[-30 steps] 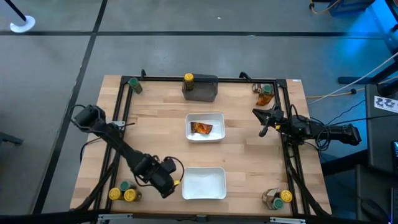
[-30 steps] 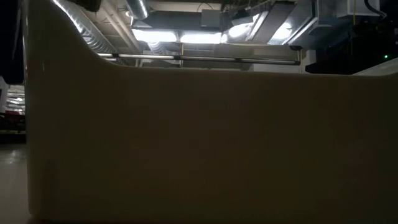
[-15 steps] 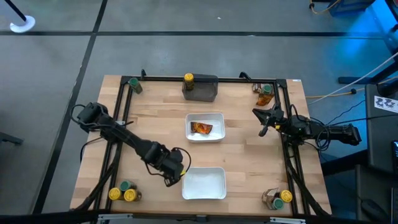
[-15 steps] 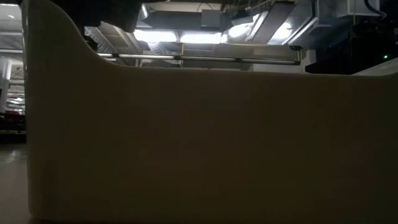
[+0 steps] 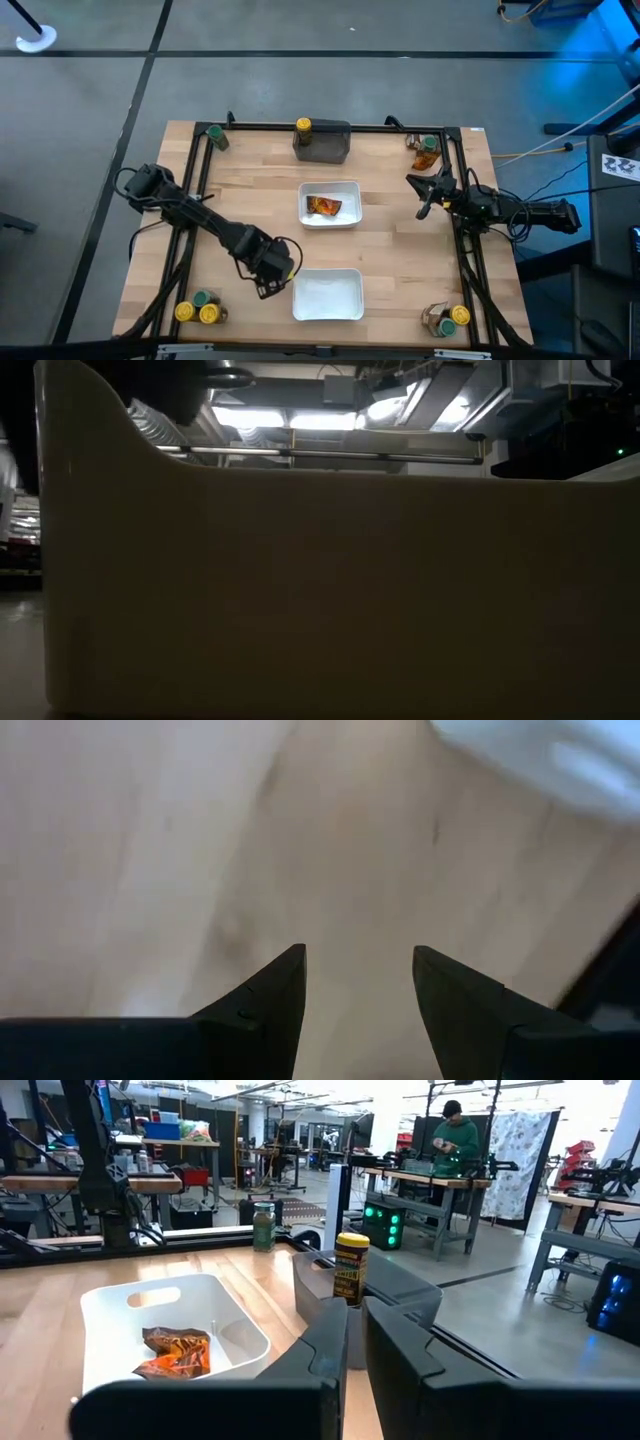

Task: Sort spices by type
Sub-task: Put the green seasoning bottle into the bottom white bin

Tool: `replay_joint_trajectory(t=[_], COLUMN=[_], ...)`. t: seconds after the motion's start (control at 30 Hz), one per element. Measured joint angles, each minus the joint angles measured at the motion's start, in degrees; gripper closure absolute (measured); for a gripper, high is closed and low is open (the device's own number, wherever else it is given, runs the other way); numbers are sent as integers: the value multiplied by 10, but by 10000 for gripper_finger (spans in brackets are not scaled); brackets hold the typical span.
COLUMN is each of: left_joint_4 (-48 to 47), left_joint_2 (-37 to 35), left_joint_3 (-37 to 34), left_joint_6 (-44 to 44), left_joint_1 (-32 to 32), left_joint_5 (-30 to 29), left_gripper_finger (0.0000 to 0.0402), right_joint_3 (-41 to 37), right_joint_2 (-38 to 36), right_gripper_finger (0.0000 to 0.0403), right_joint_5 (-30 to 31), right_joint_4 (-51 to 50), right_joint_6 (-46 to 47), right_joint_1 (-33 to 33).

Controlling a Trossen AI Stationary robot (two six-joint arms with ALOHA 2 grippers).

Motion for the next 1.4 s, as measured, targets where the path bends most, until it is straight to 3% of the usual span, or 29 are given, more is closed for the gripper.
replay_joint_trajectory(t=[0.27, 0.67, 0.8, 1.0, 1.4], left_joint_4=[-66, -83, -132, -156, -173], left_joint_2=[-3, -36, -57, -121, -255], left_joint_3=[0, 0, 0, 0, 0], left_joint_6=[-18, -114, -150, -161, -143], left_joint_1=[-47, -89, -102, -74, 107], left_joint_5=[69, 106, 104, -44, -314], left_gripper_finger=[233, 233, 233, 233, 233], right_joint_3=[0, 0, 0, 0, 0], right_joint_2=[0, 0, 0, 0, 0], right_gripper_finger=[366, 366, 365, 366, 366], right_joint_5=[0, 0, 0, -1, -1], right_joint_4=[-4, -5, -5, -4, -3], right_joint_6=[3, 4, 7, 9, 9], right_joint_1=[0, 0, 0, 0, 0])
